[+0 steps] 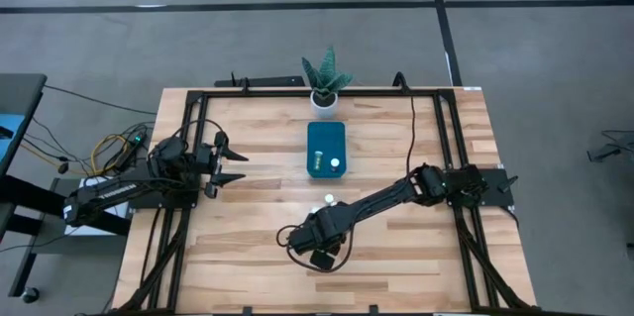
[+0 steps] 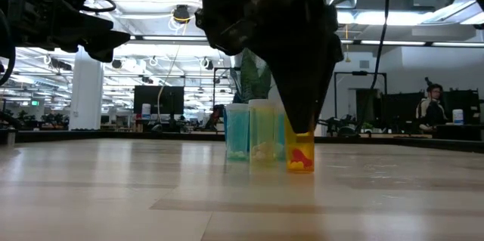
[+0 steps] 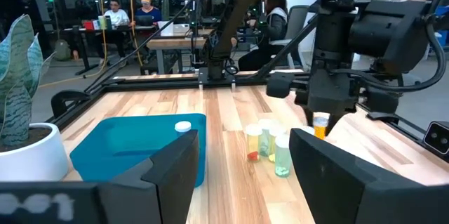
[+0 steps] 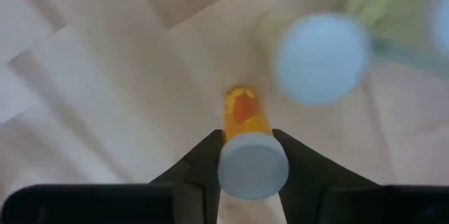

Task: Pick and place pill bottles into a basket
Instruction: Put the orange pill bottle into the bin

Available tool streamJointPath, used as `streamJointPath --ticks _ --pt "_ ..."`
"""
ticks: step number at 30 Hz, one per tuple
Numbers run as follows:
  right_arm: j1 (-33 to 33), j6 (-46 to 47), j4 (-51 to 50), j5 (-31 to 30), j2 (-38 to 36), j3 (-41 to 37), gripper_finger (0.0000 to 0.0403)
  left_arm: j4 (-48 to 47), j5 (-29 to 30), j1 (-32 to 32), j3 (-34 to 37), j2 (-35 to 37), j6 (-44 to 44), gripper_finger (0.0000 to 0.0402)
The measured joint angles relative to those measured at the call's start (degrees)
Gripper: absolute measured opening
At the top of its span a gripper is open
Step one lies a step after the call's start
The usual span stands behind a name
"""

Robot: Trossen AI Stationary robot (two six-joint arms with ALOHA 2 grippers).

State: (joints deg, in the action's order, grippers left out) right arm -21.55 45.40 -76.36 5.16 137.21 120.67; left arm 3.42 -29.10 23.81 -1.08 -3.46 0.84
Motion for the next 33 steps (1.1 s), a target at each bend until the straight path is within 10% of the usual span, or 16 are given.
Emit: streamJointPath --ticks 13,33 --pt "-2.4 3.2 1.6 8.0 0.0 8.1 0.0104 0.0 0.0 0.0 0.0 0.0 0.0 0.0213" --pt "17.0 -16.2 -11.7 -7.8 -11.6 13.1 0.0101 0.0 0.0 0.0 0.0 0.0 0.0 0.0213"
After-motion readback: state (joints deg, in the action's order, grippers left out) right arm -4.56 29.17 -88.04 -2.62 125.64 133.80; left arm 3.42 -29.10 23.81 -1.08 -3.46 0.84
